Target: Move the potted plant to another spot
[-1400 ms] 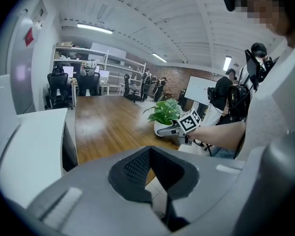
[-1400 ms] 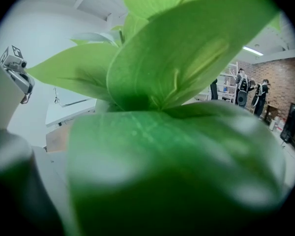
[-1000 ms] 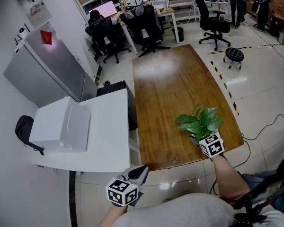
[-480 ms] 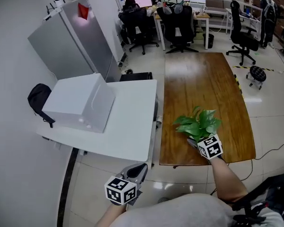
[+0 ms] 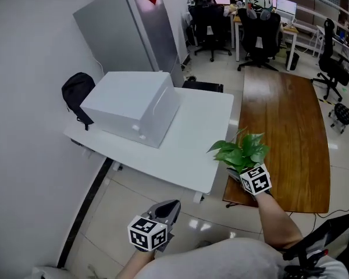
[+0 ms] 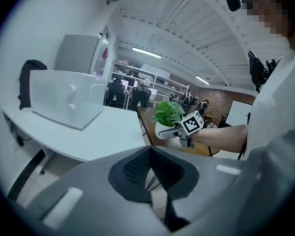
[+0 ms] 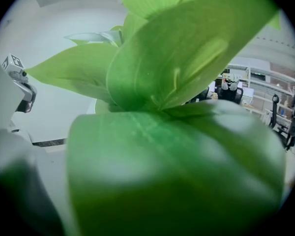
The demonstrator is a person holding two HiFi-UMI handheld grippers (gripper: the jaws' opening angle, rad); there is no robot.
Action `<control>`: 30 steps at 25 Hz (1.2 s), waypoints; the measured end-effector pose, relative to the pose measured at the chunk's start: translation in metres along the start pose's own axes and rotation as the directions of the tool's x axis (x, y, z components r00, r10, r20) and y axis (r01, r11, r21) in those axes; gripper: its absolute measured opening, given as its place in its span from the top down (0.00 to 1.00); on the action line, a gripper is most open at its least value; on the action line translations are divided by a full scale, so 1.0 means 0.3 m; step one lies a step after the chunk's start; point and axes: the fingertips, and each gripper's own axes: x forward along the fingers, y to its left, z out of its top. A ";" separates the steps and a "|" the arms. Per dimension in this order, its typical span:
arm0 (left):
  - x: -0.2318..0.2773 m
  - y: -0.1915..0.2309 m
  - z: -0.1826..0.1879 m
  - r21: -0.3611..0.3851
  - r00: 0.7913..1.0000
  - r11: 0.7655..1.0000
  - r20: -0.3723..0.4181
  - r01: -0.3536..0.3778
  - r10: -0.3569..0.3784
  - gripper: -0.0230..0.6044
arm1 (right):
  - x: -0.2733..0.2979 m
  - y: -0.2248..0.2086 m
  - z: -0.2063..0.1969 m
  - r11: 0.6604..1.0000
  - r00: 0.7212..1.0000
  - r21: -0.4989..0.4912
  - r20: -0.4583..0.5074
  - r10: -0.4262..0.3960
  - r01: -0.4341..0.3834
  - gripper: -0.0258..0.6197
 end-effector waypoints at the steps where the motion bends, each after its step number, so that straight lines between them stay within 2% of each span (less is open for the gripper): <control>1: -0.021 0.026 -0.007 -0.008 1.000 1.000 0.004 -0.014 0.014 0.97 | 0.030 0.031 0.018 1.000 1.000 -0.009 0.000 0.015 -0.015 0.22; 7: -0.143 0.164 -0.057 -0.062 0.994 0.993 0.024 -0.103 0.104 0.97 | 0.207 0.217 0.112 0.992 0.994 -0.064 0.000 0.110 -0.110 0.22; 15: -0.293 0.312 -0.128 -0.132 0.977 0.970 0.029 -0.205 0.210 0.97 | 0.394 0.429 0.183 0.973 0.977 -0.086 -0.013 0.212 -0.212 0.22; 22: -0.370 0.398 -0.177 -0.154 0.965 0.955 0.016 -0.255 0.261 0.97 | 0.525 0.538 0.202 0.963 0.969 -0.107 -0.032 0.245 -0.247 0.22; 30: -0.396 0.458 -0.220 -0.185 0.959 0.943 0.004 -0.277 0.283 0.97 | 0.611 0.559 0.212 0.962 0.969 -0.120 -0.046 0.243 -0.247 0.22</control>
